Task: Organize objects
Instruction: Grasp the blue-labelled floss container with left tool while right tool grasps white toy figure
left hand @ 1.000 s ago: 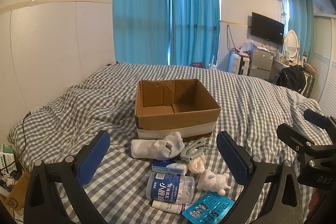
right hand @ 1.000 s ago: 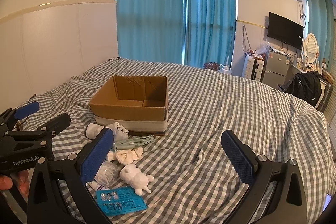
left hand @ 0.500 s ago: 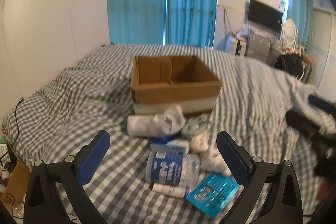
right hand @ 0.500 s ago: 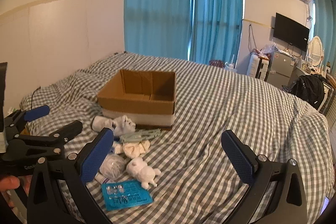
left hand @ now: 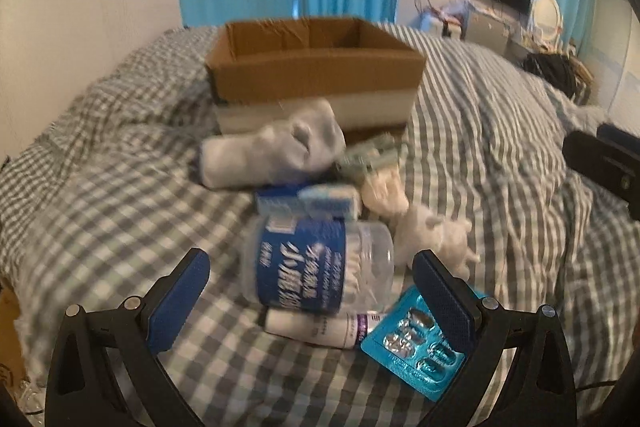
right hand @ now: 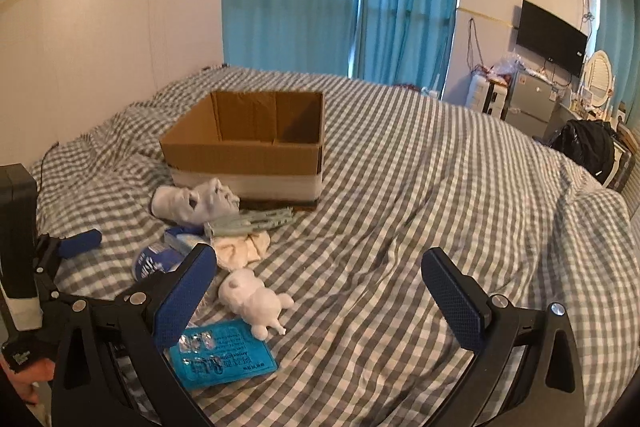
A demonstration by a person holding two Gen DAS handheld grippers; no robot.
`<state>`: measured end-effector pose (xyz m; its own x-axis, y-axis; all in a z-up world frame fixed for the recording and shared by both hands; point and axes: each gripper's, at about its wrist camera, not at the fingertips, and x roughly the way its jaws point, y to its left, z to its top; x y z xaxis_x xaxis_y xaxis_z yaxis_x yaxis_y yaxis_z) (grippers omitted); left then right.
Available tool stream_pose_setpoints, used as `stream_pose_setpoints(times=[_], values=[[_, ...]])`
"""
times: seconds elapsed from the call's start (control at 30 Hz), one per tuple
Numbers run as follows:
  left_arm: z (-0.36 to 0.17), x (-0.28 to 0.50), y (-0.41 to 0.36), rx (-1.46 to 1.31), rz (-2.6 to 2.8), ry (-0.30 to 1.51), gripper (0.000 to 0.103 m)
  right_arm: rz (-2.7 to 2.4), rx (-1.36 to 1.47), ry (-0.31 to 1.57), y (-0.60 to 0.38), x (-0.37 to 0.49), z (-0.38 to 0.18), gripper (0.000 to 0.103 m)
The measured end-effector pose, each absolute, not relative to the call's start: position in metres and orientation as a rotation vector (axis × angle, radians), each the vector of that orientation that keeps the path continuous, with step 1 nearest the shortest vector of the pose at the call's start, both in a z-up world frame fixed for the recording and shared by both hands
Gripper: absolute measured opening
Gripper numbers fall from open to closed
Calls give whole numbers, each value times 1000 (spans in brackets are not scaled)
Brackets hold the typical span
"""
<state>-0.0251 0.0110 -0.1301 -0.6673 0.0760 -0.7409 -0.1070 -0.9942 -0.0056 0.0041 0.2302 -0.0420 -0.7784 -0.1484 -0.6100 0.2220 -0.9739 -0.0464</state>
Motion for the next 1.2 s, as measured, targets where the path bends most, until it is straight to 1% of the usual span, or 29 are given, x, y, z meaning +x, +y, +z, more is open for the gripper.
stream_pose_setpoints(times=[0.27, 0.33, 0.4, 0.47, 0.57, 0.7, 0.77, 0.83, 0.93, 1.1, 1.17, 1.2], values=[[-162, -49, 12, -1371, 2721, 63, 103, -2737, 1025, 140, 234, -15, -70, 103], [-166, -52, 12, -1381, 2708, 65, 93, -2726, 1043, 131, 236, -19, -77, 103], [-168, -53, 12, -1381, 2690, 59, 91, -2715, 1060, 122, 238, -22, -82, 103], [-166, -50, 11, -1364, 2684, 51, 91, -2705, 1081, 119, 239, -24, -87, 103], [-153, -42, 1, -1310, 2692, -30, 91, -2695, 1101, 124, 239, -26, -93, 103], [-125, -34, -14, -1233, 2753, -43, 90, -2682, 1119, 129, 236, -28, -94, 103], [-113, -31, -21, -1202, 2790, -20, 89, -2670, 1123, 143, 232, -28, -95, 103], [-108, -33, -22, -1179, 2805, -2, 89, -2654, 1129, 161, 225, -29, -98, 103], [-105, -36, -25, -1173, 2802, -27, 89, -2614, 1152, 175, 213, -34, -108, 102], [-105, -41, -30, -1175, 2806, -43, 89, -2497, 1257, 202, 187, -50, -136, 90], [-108, -42, -32, -1187, 2808, -53, 89, -2449, 1294, 223, 178, -54, -148, 82], [-110, -41, -33, -1196, 2807, -57, 89, -2433, 1301, 231, 174, -55, -153, 81]])
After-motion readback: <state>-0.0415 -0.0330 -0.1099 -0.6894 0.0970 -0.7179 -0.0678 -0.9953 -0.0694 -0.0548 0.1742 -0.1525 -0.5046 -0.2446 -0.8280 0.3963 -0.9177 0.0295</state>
